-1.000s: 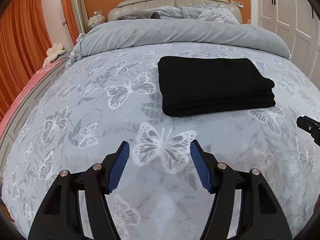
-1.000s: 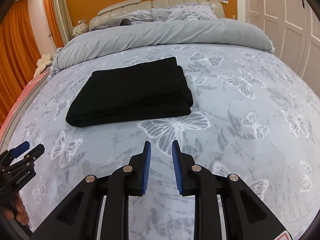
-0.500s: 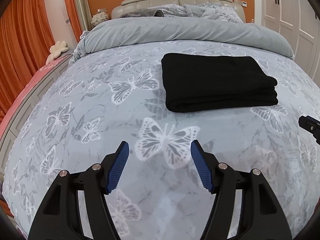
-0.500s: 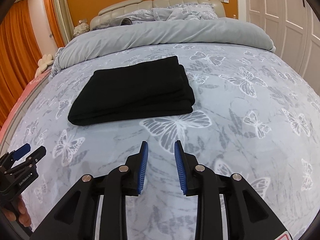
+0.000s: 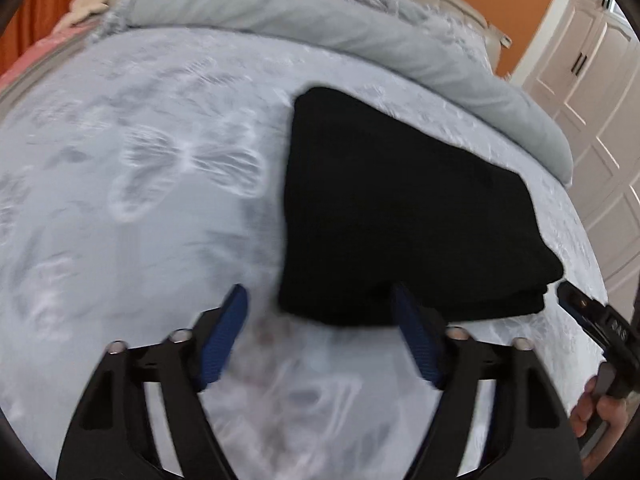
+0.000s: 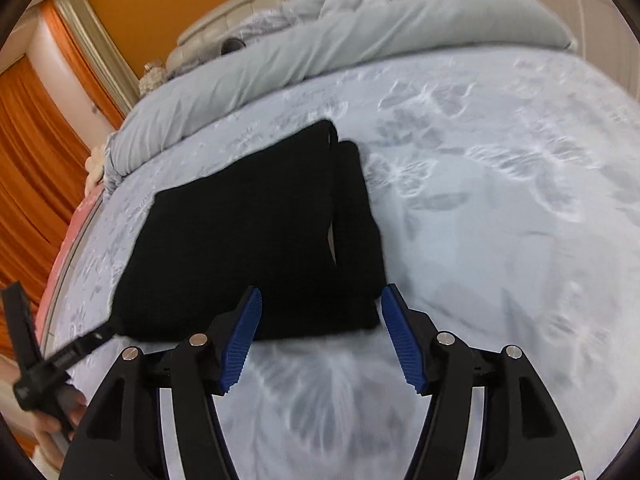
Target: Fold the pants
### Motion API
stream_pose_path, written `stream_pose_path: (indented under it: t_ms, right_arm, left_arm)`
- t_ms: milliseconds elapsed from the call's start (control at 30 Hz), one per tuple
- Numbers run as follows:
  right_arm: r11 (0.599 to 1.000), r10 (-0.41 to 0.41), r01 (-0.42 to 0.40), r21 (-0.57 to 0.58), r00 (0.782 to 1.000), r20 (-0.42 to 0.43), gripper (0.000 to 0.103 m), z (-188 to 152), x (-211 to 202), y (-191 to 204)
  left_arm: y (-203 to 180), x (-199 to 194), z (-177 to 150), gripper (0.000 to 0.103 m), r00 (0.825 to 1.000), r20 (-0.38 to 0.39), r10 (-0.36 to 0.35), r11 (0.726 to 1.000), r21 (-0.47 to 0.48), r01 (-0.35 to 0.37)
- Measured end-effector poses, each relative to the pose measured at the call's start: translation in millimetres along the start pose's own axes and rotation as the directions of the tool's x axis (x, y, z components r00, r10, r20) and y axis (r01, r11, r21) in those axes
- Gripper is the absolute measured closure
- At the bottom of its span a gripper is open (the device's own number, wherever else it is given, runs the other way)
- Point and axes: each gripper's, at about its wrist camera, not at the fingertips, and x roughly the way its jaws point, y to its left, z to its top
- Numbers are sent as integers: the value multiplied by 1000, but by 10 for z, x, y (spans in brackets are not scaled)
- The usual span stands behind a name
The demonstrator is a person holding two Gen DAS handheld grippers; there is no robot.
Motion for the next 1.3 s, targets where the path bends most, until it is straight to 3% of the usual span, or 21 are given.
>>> stream_pose_path:
  t_ms: [33, 167, 200, 233, 267, 333, 400, 533, 633, 800, 867, 967, 1000, 1067, 1100, 1167, 1200, 1267, 1300]
  right_arm:
    - [1000, 3, -3, -26, 1000, 0, 72, 5, 80, 37]
    - [996, -9, 16, -91, 997, 79, 92, -69, -209, 52]
    - [990, -97, 108, -88, 989, 113, 103, -121, -237, -60]
    - [966, -232, 242, -89, 967, 107, 103, -177, -125, -243]
    - [970, -236, 236, -52, 972, 16, 103, -237, 68, -484]
    - [990, -130, 126, 58, 989, 66, 103, -225, -127, -669]
    - [989, -145, 139, 58, 984, 108, 93, -160, -316, -606]
    - [976, -146, 166, -143, 980, 138, 93, -162, -448, -95]
    - [936, -227, 256, -243, 963, 143, 93, -205, -259, 78]
    - [929, -223, 237, -283, 971, 84, 93, -165, 105, 13]
    - [946, -178, 192, -260, 981, 77, 97, -105, 140, -52]
    - [959, -116, 140, -247, 987, 113, 101, -176, -180, -118]
    - [957, -116, 142, -253, 987, 115, 103, -241, -238, -174]
    - [952, -185, 189, -243, 982, 36, 103, -415, -58, -414]
    - [965, -146, 150, -213, 989, 32, 103, -459, -50, -516]
    - [969, -137, 155, -192, 985, 103, 103, -335, -285, -463]
    - [967, -128, 154, -204, 983, 135, 102, -288, -367, -390]
    - [952, -115, 150, -266, 983, 144, 83, -251, -380, -210]
    - [941, -120, 156, -300, 984, 135, 66, -248, -319, -125]
  left_arm:
    - [-39, 118, 10, 50, 1000, -15, -2, 1000, 10, 2]
    - [-123, 122, 10, 48, 999, 41, 16, 998, 60, -19]
    - [-133, 119, -13, 47, 999, 45, 20, 997, 78, -24]
    - [-138, 134, -35, 44, 998, 50, 31, 995, 94, -35]
    - [-141, 157, -71, 40, 997, 64, 48, 992, 111, -55]
    - [-116, 149, -107, 32, 995, 80, 63, 992, 102, -71]
    - [-62, 89, -95, 32, 996, 72, 53, 996, 64, -57]
    - [-100, -122, -132, 33, 992, 100, 79, 993, 79, -87]
    - [-245, -240, -237, 33, 982, 147, 117, 976, 163, -141]
    - [-489, -227, -384, 33, 978, 155, 139, 944, 279, -179]
    - [-504, -174, -389, 33, 982, 141, 127, 948, 275, -162]
    - [-469, -117, -386, 33, 982, 134, 136, 952, 255, -167]
    - [-456, -118, -390, 33, 982, 133, 134, 953, 254, -164]
    - [-424, -115, -407, 33, 983, 135, 124, 956, 251, -155]
    - [-418, -104, -415, 33, 983, 135, 125, 957, 246, -155]
    - [-410, -57, -434, 33, 984, 116, 132, 962, 225, -156]
    - [-401, -42, -446, 33, 987, 104, 126, 966, 212, -145]
    - [-403, -49, -470, 32, 989, 93, 112, 972, 199, -128]
    - [-413, -62, -479, 32, 990, 93, 107, 972, 199, -123]
